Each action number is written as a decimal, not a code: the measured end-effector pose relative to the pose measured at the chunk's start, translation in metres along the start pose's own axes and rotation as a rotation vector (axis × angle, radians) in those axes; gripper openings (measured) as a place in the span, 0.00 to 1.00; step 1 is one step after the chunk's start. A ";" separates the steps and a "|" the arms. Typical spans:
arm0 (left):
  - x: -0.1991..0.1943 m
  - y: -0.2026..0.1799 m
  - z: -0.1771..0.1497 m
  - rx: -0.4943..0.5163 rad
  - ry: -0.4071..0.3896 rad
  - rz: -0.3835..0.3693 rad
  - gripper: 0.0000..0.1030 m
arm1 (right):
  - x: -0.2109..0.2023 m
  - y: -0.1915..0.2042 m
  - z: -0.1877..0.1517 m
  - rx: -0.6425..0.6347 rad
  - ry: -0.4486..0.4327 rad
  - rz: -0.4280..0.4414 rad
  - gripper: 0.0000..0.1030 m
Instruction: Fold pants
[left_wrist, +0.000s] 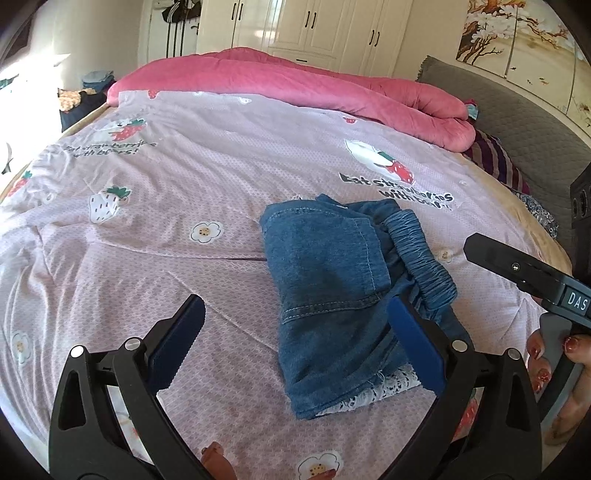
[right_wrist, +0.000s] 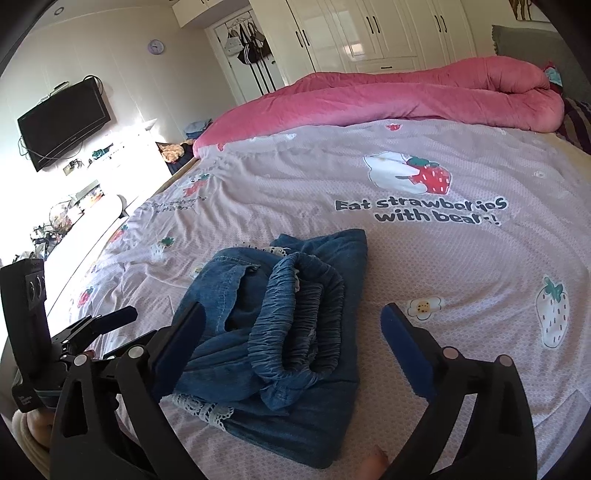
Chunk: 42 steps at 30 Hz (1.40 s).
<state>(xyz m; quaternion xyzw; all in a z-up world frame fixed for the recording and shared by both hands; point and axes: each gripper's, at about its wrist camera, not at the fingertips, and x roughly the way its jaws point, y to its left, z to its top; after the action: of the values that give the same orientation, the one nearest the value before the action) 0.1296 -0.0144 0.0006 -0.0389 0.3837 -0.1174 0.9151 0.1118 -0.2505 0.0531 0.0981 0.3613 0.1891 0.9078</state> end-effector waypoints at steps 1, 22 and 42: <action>-0.001 0.000 0.000 0.001 -0.002 0.000 0.91 | -0.001 0.001 0.000 -0.001 -0.002 0.001 0.93; -0.034 -0.009 -0.001 0.031 -0.051 0.033 0.91 | -0.043 0.020 -0.006 -0.068 -0.074 -0.027 0.95; -0.074 -0.011 -0.031 0.015 -0.098 0.062 0.91 | -0.085 0.030 -0.041 -0.126 -0.132 -0.090 0.96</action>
<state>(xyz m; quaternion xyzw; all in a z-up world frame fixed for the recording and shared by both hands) 0.0553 -0.0066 0.0314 -0.0255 0.3387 -0.0898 0.9363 0.0186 -0.2571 0.0860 0.0366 0.2922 0.1638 0.9415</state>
